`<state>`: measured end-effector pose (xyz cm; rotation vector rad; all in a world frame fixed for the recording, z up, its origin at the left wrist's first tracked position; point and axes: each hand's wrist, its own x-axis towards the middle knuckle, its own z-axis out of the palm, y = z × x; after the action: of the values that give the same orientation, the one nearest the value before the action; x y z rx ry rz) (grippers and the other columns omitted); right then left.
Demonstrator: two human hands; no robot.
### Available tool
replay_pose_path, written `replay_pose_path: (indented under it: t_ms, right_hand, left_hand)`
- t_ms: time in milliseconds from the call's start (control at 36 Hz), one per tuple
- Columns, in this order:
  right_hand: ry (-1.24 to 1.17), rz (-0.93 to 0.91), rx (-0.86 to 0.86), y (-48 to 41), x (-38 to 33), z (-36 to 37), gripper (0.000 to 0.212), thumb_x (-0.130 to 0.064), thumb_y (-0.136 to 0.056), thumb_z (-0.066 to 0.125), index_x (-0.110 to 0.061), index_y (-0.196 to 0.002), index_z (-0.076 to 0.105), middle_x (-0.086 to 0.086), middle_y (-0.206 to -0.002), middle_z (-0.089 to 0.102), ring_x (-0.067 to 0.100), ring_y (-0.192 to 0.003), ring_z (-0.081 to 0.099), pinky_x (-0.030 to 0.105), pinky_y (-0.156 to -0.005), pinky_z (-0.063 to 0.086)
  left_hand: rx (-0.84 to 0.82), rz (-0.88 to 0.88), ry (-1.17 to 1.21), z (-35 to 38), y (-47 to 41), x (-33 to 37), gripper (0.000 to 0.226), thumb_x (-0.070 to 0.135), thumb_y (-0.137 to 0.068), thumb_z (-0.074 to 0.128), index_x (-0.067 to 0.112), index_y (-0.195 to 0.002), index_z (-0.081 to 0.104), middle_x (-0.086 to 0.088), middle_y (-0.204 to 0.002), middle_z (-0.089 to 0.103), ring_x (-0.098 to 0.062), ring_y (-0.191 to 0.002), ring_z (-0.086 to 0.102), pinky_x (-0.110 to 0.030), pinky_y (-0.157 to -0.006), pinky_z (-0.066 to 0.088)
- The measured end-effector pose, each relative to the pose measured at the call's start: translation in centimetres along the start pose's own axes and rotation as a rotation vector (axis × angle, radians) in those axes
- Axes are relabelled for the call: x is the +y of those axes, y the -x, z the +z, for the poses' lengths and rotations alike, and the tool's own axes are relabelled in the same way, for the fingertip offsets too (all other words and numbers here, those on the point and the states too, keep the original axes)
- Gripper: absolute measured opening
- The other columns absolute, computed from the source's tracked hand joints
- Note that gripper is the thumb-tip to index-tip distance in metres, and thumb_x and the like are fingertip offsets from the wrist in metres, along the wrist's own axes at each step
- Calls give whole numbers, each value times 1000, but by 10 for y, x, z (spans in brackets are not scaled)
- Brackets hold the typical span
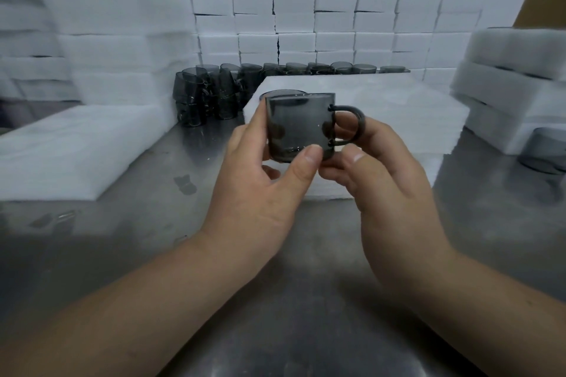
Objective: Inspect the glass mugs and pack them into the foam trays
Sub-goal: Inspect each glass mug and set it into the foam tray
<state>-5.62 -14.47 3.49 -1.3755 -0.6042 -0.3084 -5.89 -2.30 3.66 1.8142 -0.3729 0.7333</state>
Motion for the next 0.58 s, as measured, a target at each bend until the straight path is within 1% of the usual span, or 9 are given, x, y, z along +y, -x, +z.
replay_pose_path:
  t_ms: [56, 111, 167, 222, 278, 361, 417, 528, 584]
  right_hand:
    - [7, 0, 3, -1, 1, -2, 25, -32, -73, 52, -32, -97, 60, -18, -89, 69, 6, -83, 63, 24, -76, 49]
    - [-12, 5, 16, -3, 2, -3, 26, -25, -77, 44, -30, -96, 61, -14, -88, 68, 9, -81, 62, 23, -71, 47]
    - [-17, 8, 27, -3, 3, -3, 30, -21, -77, 38, -29, -94, 61, -11, -91, 68, 10, -79, 62, 24, -68, 46]
    - [-24, 18, 47, -4, 4, -3, 32, -19, -76, 37, -29, -97, 60, -9, -98, 66, 10, -78, 61, 24, -65, 46]
    - [-43, 45, 76, -5, 5, -2, 33, -21, -75, 37, -27, -101, 57, -7, -105, 63, 10, -75, 61, 23, -62, 47]
    - [-65, 99, 104, -7, 5, -1, 29, -28, -76, 40, -30, -101, 55, -7, -100, 63, 11, -71, 59, 23, -59, 47]
    - [-76, 143, 99, -7, 5, -1, 28, -33, -76, 42, -31, -100, 56, -8, -95, 65, 11, -68, 60, 23, -58, 47]
    - [-77, 216, 28, -6, 4, 2, 46, -39, -75, 42, -23, -115, 56, -3, -99, 67, 12, -66, 61, 25, -58, 48]
    - [-69, 225, -20, -6, 3, 3, 48, -40, -77, 40, -21, -118, 56, -2, -103, 68, 14, -64, 61, 28, -60, 47]
  left_hand:
    - [-4, 9, 71, 1, 0, 1, 57, 47, -76, 51, 24, -128, 48, -5, -118, 59, -15, -108, 57, -36, -92, 47]
    - [14, 16, 130, 2, 0, 0, 59, 45, -76, 52, 20, -130, 44, 2, -117, 60, -7, -105, 58, -23, -88, 46]
    - [55, 0, 171, 3, 1, -2, 62, 47, -73, 53, 24, -129, 38, 10, -115, 59, 2, -100, 57, -14, -82, 43]
    - [77, 1, 184, 3, 2, -3, 55, 49, -72, 52, 30, -122, 38, 10, -110, 59, 3, -89, 58, -14, -77, 43]
    - [83, 16, 188, 4, 3, -3, 47, 50, -74, 49, 28, -115, 40, 12, -102, 61, 2, -79, 57, -13, -71, 43]
    - [78, 38, 212, 3, 4, -4, 41, 50, -78, 44, 27, -112, 40, 22, -92, 62, 0, -72, 58, -12, -67, 44]
    - [68, 40, 224, 3, 5, -4, 39, 50, -80, 40, 27, -111, 41, 24, -89, 62, -2, -67, 58, -14, -64, 45]
    - [39, 42, 256, 3, 7, -3, 37, 50, -82, 36, 26, -110, 41, 20, -88, 64, -3, -54, 51, -24, -57, 47]
    - [21, 38, 280, 3, 8, -3, 38, 50, -82, 35, 26, -110, 42, 8, -88, 64, -5, -51, 49, -25, -53, 45]
